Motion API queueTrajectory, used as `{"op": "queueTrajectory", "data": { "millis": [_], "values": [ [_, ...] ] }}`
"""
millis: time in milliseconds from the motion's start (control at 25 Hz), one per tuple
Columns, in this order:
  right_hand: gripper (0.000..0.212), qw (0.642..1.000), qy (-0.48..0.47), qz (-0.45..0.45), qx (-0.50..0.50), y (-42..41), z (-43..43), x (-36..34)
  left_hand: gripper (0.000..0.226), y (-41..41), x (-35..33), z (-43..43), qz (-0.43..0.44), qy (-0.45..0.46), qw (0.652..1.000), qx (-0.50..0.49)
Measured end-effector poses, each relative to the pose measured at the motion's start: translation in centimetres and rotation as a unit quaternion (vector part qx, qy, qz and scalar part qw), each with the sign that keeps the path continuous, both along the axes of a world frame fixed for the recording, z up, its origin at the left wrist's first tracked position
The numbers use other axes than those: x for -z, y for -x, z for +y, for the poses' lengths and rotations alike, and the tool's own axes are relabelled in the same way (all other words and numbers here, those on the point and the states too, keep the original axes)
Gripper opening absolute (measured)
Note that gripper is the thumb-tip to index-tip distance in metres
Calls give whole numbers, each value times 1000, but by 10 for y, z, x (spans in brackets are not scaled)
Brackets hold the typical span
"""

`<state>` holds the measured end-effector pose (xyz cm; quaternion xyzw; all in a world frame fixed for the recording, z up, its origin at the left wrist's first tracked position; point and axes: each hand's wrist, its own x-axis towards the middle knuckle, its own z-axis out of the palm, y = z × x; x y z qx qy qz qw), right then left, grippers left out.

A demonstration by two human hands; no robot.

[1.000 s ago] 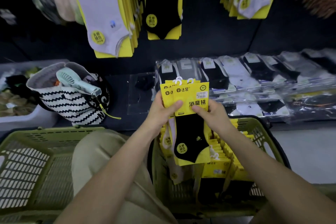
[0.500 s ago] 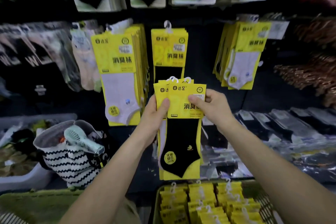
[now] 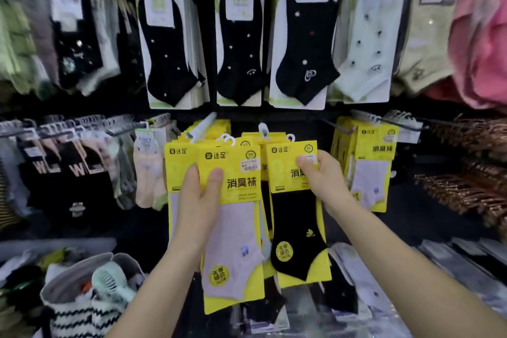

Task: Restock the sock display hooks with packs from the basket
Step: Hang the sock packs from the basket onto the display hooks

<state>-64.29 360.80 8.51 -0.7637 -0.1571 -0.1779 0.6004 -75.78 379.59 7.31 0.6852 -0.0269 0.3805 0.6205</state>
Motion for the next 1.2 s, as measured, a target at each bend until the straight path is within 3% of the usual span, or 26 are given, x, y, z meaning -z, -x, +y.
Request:
{"op": "queueTrajectory", "data": {
  "millis": [400,480,560,640,760,1040,1200],
  "values": [
    [14,996,87,24,19,-16,48,-9,9,-2,-6,14,45,8,999,-25],
    [23,994,96,43,39,-15,42,-8,11,-4,-6,10,50,10,999,-14],
    [34,995,60,7,82,-7,34,-8,12,-8,-6,7,47,10,999,-2],
    [35,998,3,-44,46,8,33,-8,13,-11,-4,2,41,6,999,7],
    [40,998,27,-21,-51,30,42,-5,14,-14,-2,-8,35,3,999,30],
    [11,993,-61,33,-98,30,26,-9,18,-17,4,-8,34,21,999,15],
    [9,996,-74,35,-38,13,17,-11,13,-14,1,8,10,39,999,-31]
  ]
}}
